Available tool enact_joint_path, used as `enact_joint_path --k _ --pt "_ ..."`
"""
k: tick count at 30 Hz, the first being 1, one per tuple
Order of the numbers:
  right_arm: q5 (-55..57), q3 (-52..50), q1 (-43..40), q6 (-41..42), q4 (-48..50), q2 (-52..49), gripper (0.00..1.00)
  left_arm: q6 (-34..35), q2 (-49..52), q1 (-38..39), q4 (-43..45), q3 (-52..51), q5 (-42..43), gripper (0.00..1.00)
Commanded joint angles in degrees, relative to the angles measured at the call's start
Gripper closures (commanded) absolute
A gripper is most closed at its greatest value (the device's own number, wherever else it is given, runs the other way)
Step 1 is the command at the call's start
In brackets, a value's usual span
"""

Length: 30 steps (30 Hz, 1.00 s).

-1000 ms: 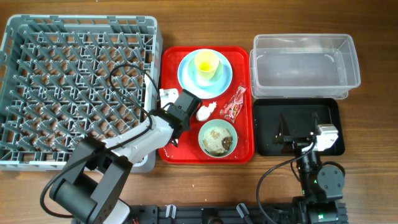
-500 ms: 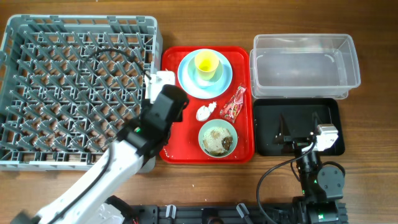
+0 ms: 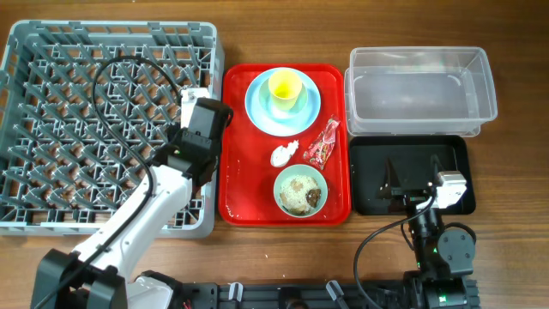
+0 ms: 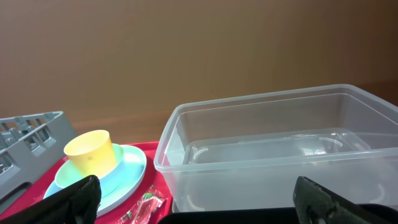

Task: Sort waste into correct bins and load items into the dishwasher rack
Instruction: 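Carry the fork with the left gripper and drop it in the rack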

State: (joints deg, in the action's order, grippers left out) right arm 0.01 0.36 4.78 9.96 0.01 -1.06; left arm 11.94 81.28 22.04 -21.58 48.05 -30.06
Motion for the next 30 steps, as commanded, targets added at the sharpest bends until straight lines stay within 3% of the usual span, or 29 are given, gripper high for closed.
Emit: enact_joint_path --k 1,2,4,7,10,11,13,14,16,18,21,24,27,30 --pt "-0.1 -0.1 -0.2 -0.6 0.3 0.3 0.00 -1.1 0.5 -0.3 0.2 0.7 0.5 0.73" --pt "-0.1 -0.1 -0.2 -0.6 0.3 0.3 0.00 -1.1 0.5 -0.3 0.2 0.7 0.5 0.72" --pt "-0.1 -0.1 -0.2 -0.6 0.3 0.3 0.00 -1.1 0.5 -0.3 0.3 0.7 0.5 0.59" --pt "-0.1 -0.1 -0.2 -0.6 0.3 0.3 0.00 -1.3 -0.6 -0.3 1.8 0.9 0.0 0.58" --pt "-0.1 -0.1 -0.2 -0.6 0.3 0.3 0.00 -1.2 -6.5 1.6 0.8 2.9 3.1 0.64" --pt "-0.1 -0.1 -0.2 -0.6 0.3 0.3 0.00 -0.6 -10.1 2.8 0.6 3.1 7.5 0.67" --pt "-0.1 -0.1 -0.2 -0.6 0.3 0.3 0.00 8.1 -17.4 5.0 -2.8 3.1 20.3 0.71" --pt "-0.1 -0.1 -0.2 -0.6 0.3 0.3 0.00 11.3 -19.1 5.3 -5.2 3.1 25.8 0.70" --pt "-0.1 -0.1 -0.2 -0.6 0.3 0.3 0.00 14.2 -20.2 5.3 -11.5 3.1 34.6 0.58" --pt "-0.1 -0.1 -0.2 -0.6 0.3 0.3 0.00 14.3 -19.2 5.3 -17.3 3.0 35.4 0.46" --pt "-0.1 -0.1 -0.2 -0.6 0.3 0.3 0.00 17.4 -17.3 5.9 -18.4 2.8 35.8 0.49" --pt "-0.1 -0.1 -0.2 -0.6 0.3 0.3 0.00 20.6 -11.8 8.1 -11.8 2.8 35.8 0.49" --pt "-0.1 -0.1 -0.2 -0.6 0.3 0.3 0.00 21.6 -2.5 9.1 -5.7 2.9 35.8 0.59" --pt "-0.1 -0.1 -0.2 -0.6 0.3 0.3 0.00 21.6 6.1 10.7 -0.6 2.9 36.2 0.58"
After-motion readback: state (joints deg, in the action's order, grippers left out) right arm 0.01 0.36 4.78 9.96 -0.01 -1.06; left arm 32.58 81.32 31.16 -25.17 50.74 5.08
